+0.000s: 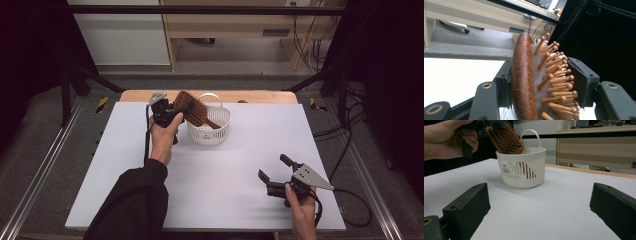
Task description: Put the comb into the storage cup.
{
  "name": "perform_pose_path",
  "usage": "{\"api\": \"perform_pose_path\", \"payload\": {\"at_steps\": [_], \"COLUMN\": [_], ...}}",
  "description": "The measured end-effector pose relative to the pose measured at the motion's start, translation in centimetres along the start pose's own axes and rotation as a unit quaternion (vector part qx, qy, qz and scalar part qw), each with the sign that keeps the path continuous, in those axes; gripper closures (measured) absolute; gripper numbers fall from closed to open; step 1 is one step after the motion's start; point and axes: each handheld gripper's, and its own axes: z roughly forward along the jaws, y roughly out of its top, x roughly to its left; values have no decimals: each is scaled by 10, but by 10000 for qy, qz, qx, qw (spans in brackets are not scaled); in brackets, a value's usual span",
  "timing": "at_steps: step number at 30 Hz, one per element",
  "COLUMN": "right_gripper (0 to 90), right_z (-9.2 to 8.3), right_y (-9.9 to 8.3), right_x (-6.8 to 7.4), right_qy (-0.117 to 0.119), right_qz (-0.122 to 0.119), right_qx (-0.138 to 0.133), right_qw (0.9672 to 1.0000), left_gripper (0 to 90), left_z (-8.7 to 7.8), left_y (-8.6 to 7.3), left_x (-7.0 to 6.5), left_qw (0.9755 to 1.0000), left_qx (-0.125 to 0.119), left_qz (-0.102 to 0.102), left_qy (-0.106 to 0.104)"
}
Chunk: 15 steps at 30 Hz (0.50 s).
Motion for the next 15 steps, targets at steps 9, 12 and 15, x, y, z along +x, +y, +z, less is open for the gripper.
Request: {"api": "perform_pose_path", "payload": {"at_steps": [9, 12, 15], "right_gripper": [29, 29, 29], "right_z": [0, 0, 0], "right_y": [0, 0, 0], "right_x": [0, 0, 0], "right_qy": [-1, 4, 6], "right_qz": [-2, -3, -6], "right_qx": [-2, 2, 11], "right_qw": [10000, 10000, 10000], "left_gripper": [426, 425, 421], "left_z": [0, 0, -1], "left_y": [-1, -1, -1], "left_x": [2, 2, 3], "left_qw": [10000, 10000, 10000], "left_qx": [4, 2, -5], "left_qz": [-25, -42, -39], "left_qy": [30, 47, 87]}}
